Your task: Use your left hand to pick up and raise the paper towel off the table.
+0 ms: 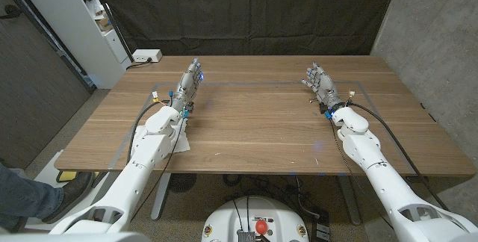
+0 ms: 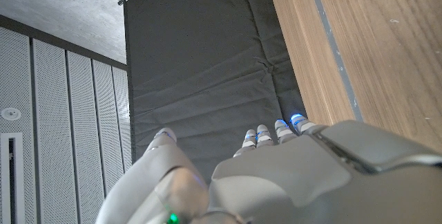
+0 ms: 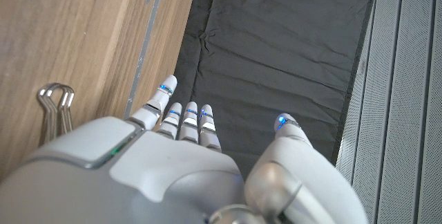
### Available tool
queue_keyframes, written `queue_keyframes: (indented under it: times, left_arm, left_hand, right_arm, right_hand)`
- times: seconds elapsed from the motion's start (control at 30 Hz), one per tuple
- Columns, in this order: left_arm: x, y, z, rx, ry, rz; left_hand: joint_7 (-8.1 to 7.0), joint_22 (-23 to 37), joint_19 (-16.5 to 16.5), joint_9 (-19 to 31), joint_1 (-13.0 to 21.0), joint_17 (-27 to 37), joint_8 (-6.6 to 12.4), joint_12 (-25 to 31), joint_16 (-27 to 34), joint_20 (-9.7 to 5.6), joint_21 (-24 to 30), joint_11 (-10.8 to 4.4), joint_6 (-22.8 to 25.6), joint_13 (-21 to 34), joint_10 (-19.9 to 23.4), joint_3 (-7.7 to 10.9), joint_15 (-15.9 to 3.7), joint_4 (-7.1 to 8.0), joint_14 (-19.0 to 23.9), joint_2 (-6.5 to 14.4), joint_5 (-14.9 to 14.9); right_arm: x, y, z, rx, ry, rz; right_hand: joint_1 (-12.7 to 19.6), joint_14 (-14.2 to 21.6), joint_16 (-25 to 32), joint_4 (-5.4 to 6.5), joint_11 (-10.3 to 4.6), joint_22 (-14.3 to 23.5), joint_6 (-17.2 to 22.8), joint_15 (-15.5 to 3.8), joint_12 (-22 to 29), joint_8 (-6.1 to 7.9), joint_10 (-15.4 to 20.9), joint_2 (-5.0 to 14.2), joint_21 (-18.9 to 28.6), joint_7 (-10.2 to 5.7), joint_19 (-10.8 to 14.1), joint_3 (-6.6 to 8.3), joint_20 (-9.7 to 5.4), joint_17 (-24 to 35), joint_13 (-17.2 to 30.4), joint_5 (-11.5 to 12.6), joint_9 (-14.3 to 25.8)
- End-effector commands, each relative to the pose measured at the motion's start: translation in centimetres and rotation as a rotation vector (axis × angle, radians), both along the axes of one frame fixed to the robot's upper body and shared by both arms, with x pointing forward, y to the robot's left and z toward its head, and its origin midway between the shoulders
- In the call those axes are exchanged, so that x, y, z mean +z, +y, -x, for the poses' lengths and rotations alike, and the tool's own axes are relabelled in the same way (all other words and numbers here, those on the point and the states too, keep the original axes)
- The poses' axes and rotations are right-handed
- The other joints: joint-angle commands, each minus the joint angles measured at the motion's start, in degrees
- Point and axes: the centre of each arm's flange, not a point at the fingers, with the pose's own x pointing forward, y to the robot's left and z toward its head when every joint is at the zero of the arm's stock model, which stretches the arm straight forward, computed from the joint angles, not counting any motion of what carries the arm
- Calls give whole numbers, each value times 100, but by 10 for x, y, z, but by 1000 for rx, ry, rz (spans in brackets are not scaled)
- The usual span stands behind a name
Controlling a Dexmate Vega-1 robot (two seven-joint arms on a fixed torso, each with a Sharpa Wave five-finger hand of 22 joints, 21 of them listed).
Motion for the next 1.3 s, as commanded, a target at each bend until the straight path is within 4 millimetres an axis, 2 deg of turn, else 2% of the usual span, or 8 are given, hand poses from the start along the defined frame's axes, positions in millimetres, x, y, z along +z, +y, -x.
queue_keyframes:
  times: [0.03,1.3]
  left_arm:
    - [-6,0,6,7,2,-50]
    - [-12,20,38,81,-26,-69]
  left_hand:
    - [3,21,-426,32,62,16,23,4,2,52,-17,-1,21,23,-83,44,14,-9,-364,25,22]
    - [9,26,-418,35,127,18,9,-4,-7,105,-55,38,97,21,-14,74,32,-56,-288,124,-17]
  right_arm:
    - [-4,-7,1,-12,8,-42]
    - [-5,-6,-1,-6,7,-60]
  right_hand:
    - [52,54,42,7,-12,27,54,13,39,22,60,37,-12,-9,46,38,3,-4,6,32,17]
    - [49,71,56,15,-25,27,69,30,40,23,62,106,-108,-29,132,27,-3,-78,-56,47,-4]
